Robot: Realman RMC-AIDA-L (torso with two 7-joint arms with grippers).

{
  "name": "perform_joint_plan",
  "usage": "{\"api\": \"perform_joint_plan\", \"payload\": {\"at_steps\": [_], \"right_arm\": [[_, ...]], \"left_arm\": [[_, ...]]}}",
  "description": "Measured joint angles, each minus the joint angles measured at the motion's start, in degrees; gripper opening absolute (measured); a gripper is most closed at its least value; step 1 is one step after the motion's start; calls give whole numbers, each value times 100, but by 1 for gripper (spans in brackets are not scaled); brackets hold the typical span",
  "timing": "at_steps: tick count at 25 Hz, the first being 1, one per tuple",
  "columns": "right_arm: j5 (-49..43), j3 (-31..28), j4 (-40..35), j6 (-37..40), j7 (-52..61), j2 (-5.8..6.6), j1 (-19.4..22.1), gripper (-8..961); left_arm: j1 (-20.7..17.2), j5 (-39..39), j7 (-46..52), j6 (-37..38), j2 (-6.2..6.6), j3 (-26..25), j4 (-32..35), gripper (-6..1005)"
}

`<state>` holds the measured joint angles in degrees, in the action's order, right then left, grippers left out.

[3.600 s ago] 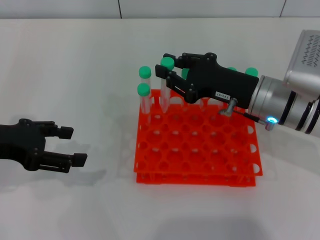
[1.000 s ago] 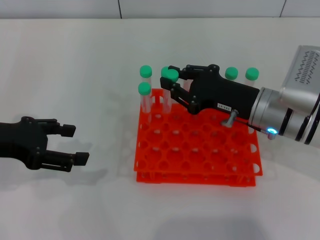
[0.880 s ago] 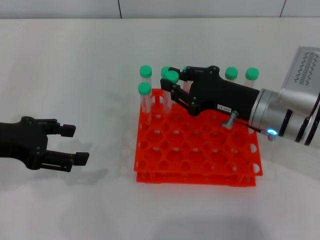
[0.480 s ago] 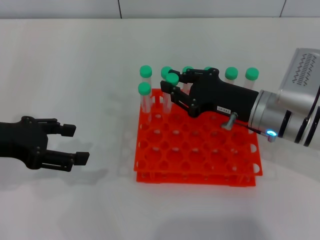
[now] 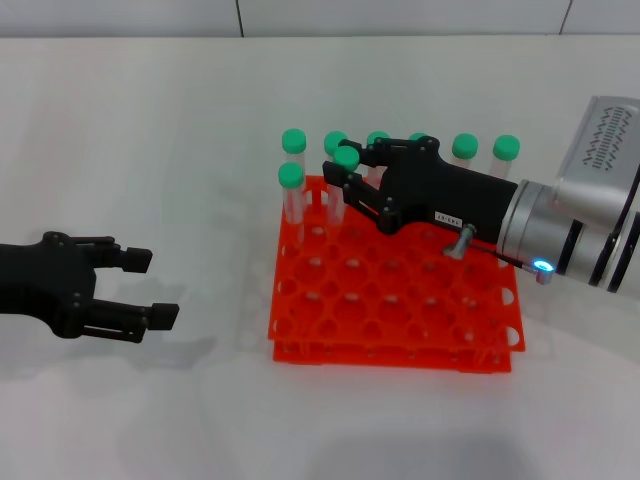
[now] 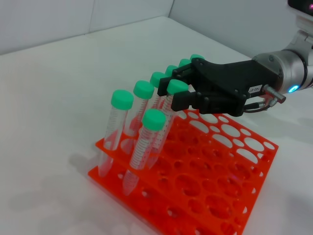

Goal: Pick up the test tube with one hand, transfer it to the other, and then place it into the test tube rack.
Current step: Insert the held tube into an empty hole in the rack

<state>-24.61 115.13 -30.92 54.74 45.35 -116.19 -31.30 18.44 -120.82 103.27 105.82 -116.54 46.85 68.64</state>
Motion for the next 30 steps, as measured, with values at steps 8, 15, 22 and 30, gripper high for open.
{"api": "perform_joint_plan", "payload": {"at_steps": [8, 15, 22, 30], "right_arm": [[0, 0, 37, -1, 1, 0, -17, 265], [0, 0, 50, -18, 1, 0, -9, 266], [0, 0, 52, -25, 1, 0, 9, 266], [0, 66, 51, -26, 89, 0, -23, 265]], "left_arm": [[4, 3, 0, 0, -4, 0, 0, 888], [15, -4, 0, -6, -8, 0, 0, 888], [15, -3, 0, -9, -13, 0, 0, 888], [6, -2, 1, -9, -18, 0, 0, 888]]}}
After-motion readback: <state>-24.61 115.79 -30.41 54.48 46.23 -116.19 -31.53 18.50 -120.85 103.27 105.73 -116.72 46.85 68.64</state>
